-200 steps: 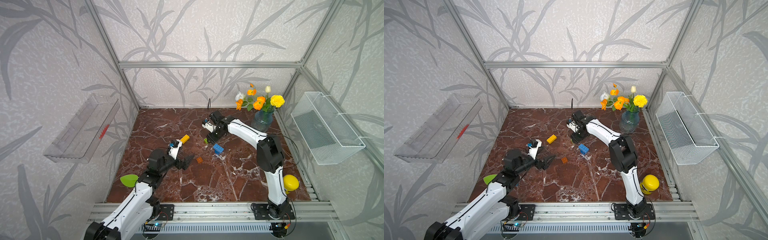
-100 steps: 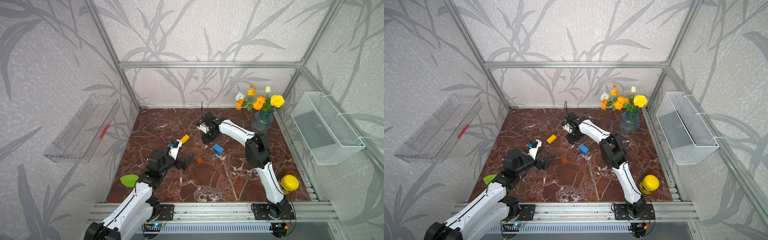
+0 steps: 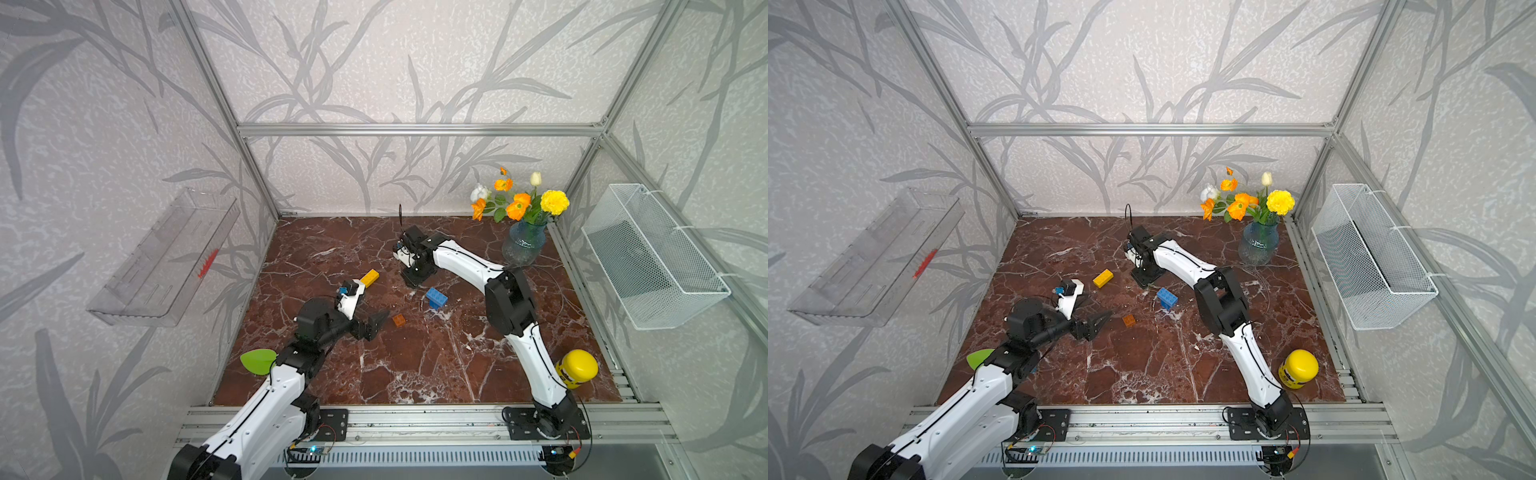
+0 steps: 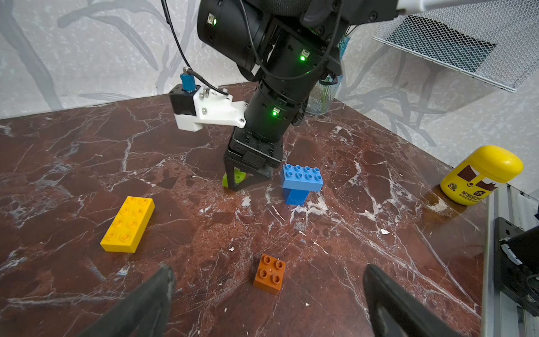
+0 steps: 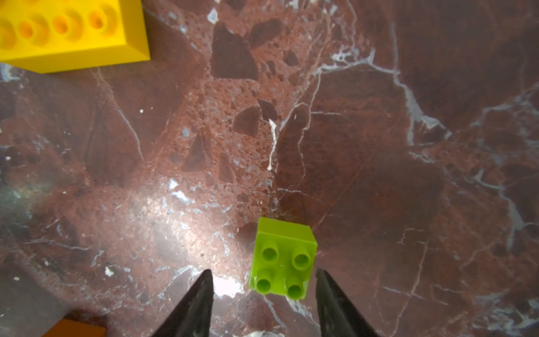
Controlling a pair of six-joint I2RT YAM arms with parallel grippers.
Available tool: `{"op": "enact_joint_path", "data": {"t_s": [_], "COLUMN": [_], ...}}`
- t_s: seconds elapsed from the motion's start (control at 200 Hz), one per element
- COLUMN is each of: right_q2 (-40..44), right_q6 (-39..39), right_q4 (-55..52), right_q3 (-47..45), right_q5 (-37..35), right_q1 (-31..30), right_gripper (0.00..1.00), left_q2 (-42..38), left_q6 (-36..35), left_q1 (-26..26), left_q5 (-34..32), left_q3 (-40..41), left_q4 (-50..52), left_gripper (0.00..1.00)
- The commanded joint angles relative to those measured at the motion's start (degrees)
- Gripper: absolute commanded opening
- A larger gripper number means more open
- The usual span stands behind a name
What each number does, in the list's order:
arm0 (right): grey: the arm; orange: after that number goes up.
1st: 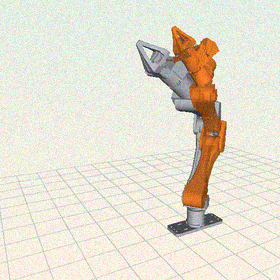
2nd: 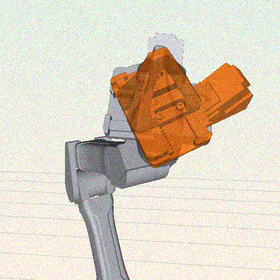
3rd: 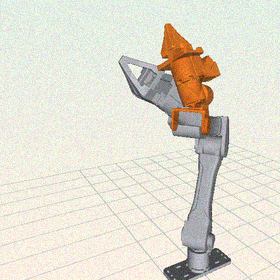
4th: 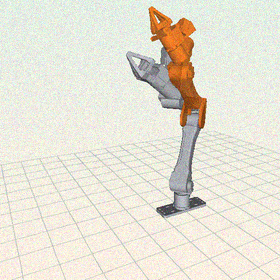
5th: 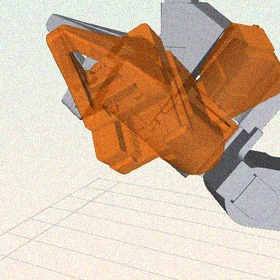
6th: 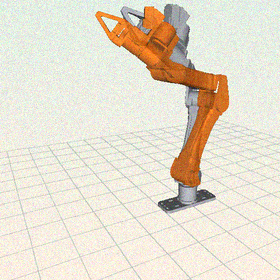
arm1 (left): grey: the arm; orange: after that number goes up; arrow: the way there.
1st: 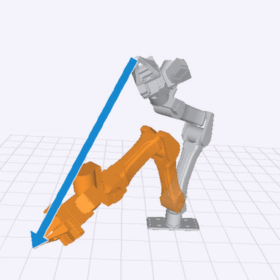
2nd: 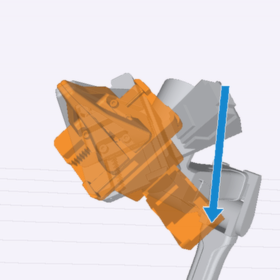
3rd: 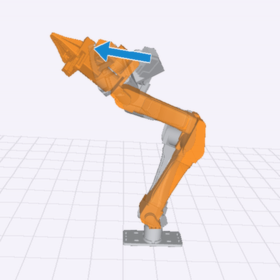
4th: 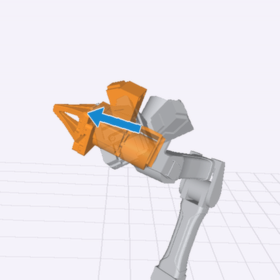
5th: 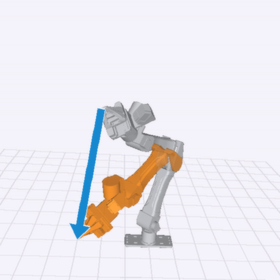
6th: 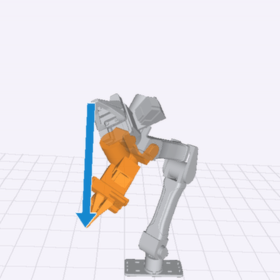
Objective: Assemble the letter f with lego
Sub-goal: Pick up the lego brick from the center of the board.
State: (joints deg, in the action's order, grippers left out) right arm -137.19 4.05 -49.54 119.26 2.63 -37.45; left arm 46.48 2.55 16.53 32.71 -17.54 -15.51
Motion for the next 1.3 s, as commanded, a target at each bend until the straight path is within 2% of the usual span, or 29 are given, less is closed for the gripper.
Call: {"op": "enact_joint_path", "data": {"t_s": [0.0, 0.32, 0.745, 0.95, 1.295], "right_q2": [-1.40, -3.20, -4.03, -3.51, 5.47], "right_q6": [-0.88, -0.97, -0.76, -0.60, 1.07], "right_q4": [-0.99, -2.09, -2.94, -2.67, 0.23], "right_q3": [2.10, 4.28, 4.59, 3.88, -2.99], "right_q5": [-1.36, -1.14, -1.36, -1.08, 0.97], "right_q1": [-0.22, -0.08, 0.10, 0.36, 0.94], "right_gripper": [0.56, 0.48, 0.43, 0.34, 0.31], "left_q2": [-0.65, -0.56, -0.49, -0.50, -0.15], "left_q6": [-0.44, -0.44, -0.55, -0.54, -0.03], "left_q1": [0.38, 0.43, 0.43, 0.44, 0.78], "left_q5": [0.86, 0.80, 1.04, 1.02, 1.36], "left_q3": [-1.32, -1.28, -1.30, -1.32, -1.84], "left_q4": [-1.28, -1.30, -1.34, -1.29, -1.32], "left_gripper": [0.99, 0.99, 0.99, 1.00, 0.99]}}
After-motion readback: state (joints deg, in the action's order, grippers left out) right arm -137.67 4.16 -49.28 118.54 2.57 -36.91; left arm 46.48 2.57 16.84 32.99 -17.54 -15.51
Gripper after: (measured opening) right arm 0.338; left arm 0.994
